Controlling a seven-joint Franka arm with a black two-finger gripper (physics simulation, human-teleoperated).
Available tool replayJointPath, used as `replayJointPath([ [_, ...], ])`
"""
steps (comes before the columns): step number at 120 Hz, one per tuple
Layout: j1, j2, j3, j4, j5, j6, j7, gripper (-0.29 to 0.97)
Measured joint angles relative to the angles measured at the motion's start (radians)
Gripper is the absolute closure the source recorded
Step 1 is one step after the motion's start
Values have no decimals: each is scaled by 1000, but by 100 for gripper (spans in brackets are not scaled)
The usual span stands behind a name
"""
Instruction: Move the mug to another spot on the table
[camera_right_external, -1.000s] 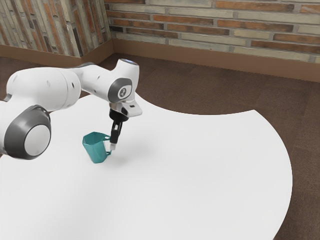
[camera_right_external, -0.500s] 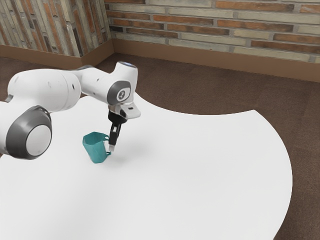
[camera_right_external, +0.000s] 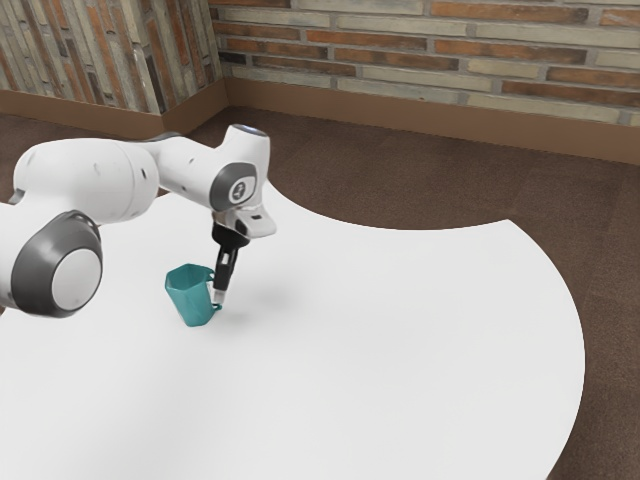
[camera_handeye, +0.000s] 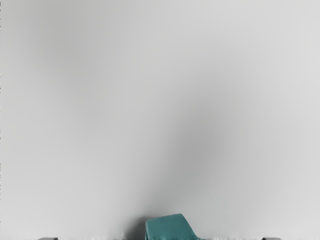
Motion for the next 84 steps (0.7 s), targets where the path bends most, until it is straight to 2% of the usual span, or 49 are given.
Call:
replayJointPath([
  [30, 2, 0, 0, -2, 0, 2, 3, 19],
  [84, 2, -1, 1, -2, 3, 15, -14, 55],
])
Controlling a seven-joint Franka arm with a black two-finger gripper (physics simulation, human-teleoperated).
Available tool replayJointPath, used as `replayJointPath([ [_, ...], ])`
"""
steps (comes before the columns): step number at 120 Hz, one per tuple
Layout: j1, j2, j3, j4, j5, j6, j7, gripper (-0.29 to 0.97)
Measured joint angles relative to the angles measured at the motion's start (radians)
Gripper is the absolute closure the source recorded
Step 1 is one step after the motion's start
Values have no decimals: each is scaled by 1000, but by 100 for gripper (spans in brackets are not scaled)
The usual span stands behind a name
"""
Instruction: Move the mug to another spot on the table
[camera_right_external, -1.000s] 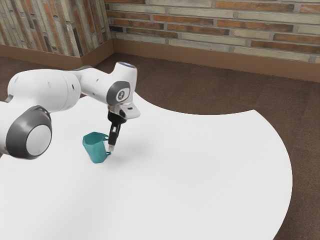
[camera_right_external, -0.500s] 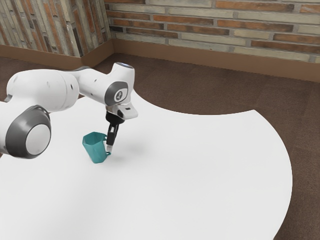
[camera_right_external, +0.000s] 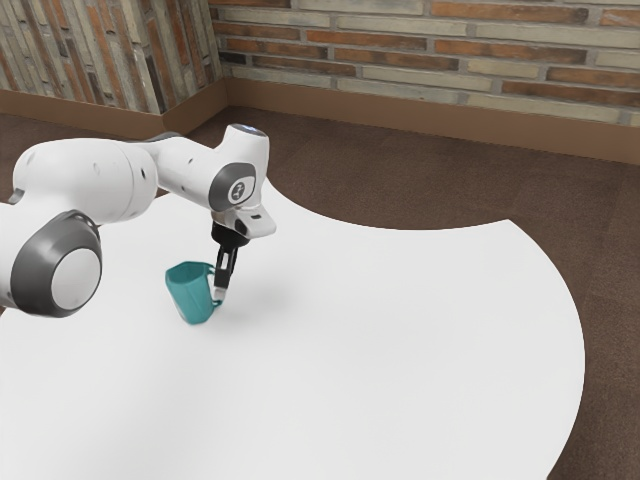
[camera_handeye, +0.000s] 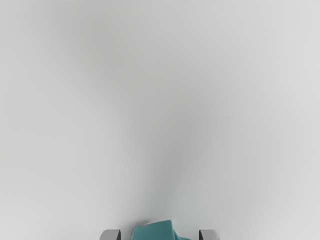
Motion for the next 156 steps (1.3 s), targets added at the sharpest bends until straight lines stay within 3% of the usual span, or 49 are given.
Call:
replayJointPath([
  [106, -34, -8, 47, 0, 22, 49, -34, 73],
  [138, -88, -145, 34, -156, 11, 63, -72, 73],
  [156, -108, -162, 7, -183, -22, 89, -109, 73],
])
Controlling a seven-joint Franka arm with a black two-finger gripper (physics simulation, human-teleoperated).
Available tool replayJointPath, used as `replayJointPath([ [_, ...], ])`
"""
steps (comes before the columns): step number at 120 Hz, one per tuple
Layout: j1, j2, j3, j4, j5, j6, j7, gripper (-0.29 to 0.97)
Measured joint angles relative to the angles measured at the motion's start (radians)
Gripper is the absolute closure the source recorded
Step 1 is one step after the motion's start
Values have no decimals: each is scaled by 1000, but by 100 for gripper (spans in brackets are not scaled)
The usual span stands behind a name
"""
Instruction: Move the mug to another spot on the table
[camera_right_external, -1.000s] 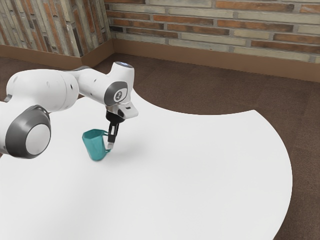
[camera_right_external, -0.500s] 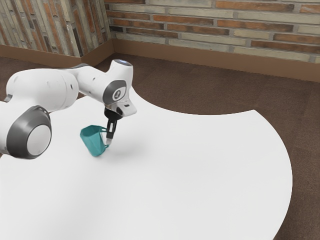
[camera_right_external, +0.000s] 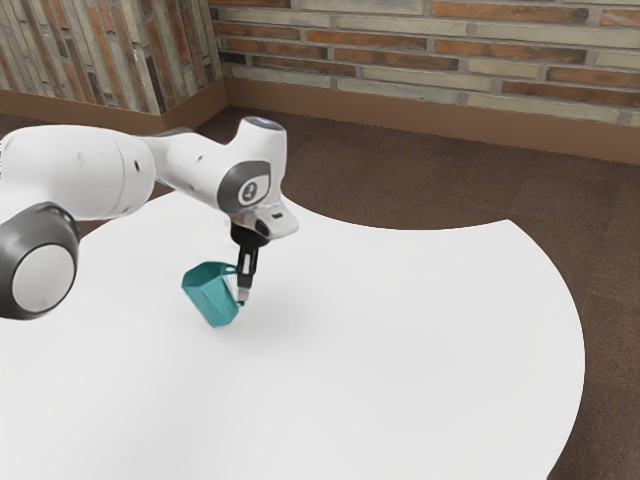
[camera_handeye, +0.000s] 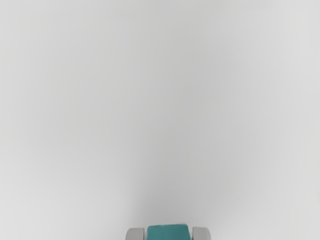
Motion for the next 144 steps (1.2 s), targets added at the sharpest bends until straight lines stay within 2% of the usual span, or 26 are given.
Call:
replayJointPath([
  [32, -19, 18, -48, -3, -15, 36, -76, 73],
  [66, -19, 24, -61, -38, -33, 85, -146, 74],
  [85, -20, 23, -78, -77, -51, 95, -162, 39],
  [99, -20, 20, -79, -81, -56, 97, -171, 23],
  [124, -28, -25, -76, -75, -53, 99, -183, 9],
  [144, -19, -157, -61, -74, -53, 107, -193, 4],
])
